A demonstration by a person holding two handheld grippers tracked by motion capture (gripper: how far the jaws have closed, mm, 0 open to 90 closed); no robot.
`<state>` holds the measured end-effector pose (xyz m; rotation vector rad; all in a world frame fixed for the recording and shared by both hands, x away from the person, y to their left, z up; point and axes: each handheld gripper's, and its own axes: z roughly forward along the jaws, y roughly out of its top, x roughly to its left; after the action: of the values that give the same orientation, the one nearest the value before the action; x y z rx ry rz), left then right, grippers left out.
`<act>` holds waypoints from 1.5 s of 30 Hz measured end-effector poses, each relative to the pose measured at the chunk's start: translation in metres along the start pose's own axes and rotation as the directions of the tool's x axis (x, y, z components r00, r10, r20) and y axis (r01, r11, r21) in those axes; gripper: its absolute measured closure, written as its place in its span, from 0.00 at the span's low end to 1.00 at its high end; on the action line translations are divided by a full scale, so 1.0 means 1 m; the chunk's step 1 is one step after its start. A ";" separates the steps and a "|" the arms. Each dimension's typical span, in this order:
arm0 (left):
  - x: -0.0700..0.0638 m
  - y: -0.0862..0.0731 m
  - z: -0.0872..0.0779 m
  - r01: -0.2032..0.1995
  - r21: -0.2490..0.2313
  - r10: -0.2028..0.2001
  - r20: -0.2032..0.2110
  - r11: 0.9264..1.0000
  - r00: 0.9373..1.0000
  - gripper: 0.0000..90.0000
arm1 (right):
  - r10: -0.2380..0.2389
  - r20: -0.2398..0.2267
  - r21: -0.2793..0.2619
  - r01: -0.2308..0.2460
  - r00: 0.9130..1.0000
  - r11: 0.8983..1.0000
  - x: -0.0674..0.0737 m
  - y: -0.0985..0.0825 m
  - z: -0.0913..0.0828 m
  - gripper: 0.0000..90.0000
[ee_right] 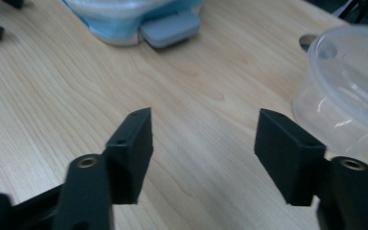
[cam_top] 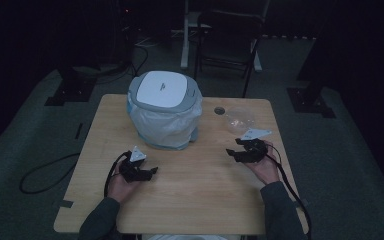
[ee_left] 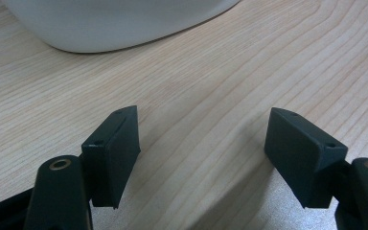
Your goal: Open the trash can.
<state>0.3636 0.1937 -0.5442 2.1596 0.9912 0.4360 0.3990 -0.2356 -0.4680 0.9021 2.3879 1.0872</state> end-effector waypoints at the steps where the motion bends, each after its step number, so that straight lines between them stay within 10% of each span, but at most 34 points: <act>1: 0.000 0.000 0.000 -0.002 0.000 0.002 -0.001 1.000 1.000 0.32 | -0.003 0.001 -0.001 0.003 1.000 1.000 -0.001 0.003 -0.002 0.46; 45: -0.001 -0.001 -0.001 0.006 -0.003 -0.006 -0.004 1.000 1.000 0.32 | -0.032 -0.001 -0.116 0.032 0.999 0.993 -0.013 0.107 -0.034 0.62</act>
<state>0.3618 0.1935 -0.5444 2.1533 0.9979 0.4392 0.4321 -0.2090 -0.3630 0.8204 2.3065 1.2023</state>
